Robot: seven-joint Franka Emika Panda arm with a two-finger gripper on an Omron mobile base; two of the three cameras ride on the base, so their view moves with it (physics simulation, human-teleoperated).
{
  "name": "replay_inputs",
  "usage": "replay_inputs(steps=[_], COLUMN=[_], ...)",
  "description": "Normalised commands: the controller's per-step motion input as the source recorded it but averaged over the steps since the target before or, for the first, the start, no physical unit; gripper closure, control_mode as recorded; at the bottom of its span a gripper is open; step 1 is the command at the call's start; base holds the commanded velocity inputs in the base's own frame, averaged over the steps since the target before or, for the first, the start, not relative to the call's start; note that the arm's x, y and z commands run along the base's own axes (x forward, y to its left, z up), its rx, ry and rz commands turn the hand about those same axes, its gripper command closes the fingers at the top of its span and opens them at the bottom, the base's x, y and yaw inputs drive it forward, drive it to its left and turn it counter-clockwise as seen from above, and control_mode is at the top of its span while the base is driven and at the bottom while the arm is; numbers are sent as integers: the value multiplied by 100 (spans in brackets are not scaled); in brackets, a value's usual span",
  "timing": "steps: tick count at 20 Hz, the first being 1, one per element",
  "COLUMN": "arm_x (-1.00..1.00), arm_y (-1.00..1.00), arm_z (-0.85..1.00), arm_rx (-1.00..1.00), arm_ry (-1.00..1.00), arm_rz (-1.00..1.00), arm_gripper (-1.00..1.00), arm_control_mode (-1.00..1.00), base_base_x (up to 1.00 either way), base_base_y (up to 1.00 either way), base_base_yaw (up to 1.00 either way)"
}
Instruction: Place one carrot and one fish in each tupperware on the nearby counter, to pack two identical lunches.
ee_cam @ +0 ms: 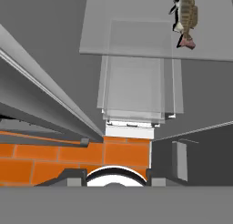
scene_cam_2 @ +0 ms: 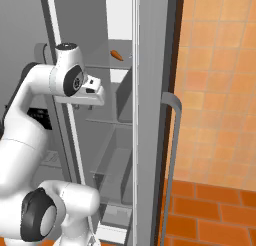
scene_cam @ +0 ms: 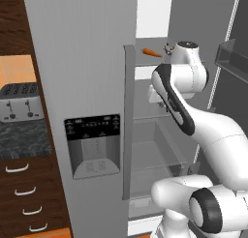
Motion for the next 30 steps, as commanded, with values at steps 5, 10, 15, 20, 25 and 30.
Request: replay_inputs(steps=[5,10,15,20,25,30], arm_x=[-12,2,26,57,64,69], arm_y=[-16,-27,-48,-36,-25,-18], arm_z=[-6,-34,-54,-54,-25,0], arm_rx=[1,0,-2,-1,0,0], arm_ry=[-2,-7,-3,0,-4,0], arm_rz=[0,0,-1,-2,-4,0], arm_gripper=[-100,-100,-100,-100,-100,-100], arm_control_mode=[-100,-100,-100,-100,-100,-100], base_base_x=[0,0,0,0,0,0], base_base_y=[0,0,0,0,0,0], base_base_yaw=[0,0,0,0,0,0])
